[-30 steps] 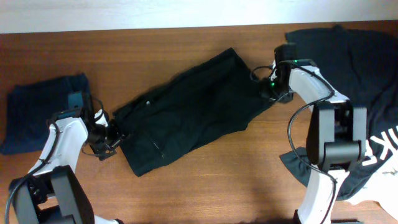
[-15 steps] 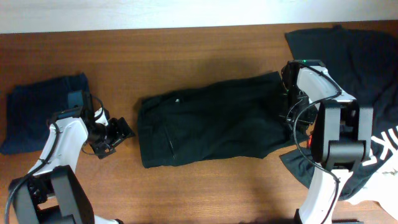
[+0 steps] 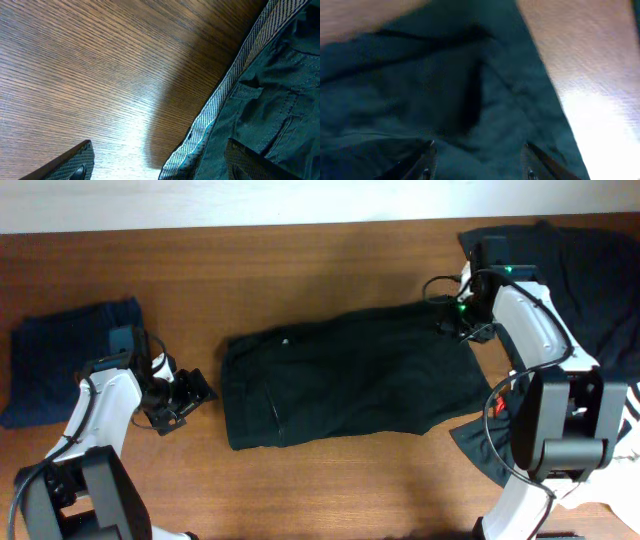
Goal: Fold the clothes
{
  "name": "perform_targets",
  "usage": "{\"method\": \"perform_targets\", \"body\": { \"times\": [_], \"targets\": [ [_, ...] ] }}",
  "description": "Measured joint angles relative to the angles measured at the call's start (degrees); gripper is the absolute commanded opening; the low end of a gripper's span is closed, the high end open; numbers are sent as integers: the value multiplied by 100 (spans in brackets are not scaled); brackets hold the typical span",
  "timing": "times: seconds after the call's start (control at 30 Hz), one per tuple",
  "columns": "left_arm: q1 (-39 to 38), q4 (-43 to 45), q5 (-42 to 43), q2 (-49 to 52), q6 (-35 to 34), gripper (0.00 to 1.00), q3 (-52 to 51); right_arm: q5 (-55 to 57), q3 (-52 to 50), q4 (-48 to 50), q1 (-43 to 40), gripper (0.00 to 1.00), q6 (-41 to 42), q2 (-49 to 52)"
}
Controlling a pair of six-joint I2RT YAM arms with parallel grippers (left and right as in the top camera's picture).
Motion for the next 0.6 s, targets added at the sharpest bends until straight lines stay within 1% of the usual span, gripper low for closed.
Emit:
{"method": "perform_targets", "body": {
  "times": [0.1,0.17,0.2,0.3,0.33,0.43,0.5,0.53,0.6],
  "targets": [
    [-2,11,-2,0,0,83,0,-256,0,291,72,57,-170,22],
    [-2,11,-2,0,0,83,0,-297,0,374,136,48,-208,79],
    [0,13,-2,2,0,83,0,-304,0,422,166,41,-223,136],
    [-2,13,0,0,0,83,0,-297,-2,531,177,5,-291,396],
    [-2,13,0,0,0,83,0,-299,-2,601,177,4,-251,457],
    [-2,13,-2,2,0,83,0,-302,-15,927,177,4,-221,520],
    [-2,13,0,0,0,83,0,-295,-9,1384,177,4,-120,529],
    [-2,13,0,0,0,83,0,-208,-7,1563,179,4,-2,529],
    [-2,13,0,0,0,83,0,240,-4,1611,188,5,243,529]
  ]
}}
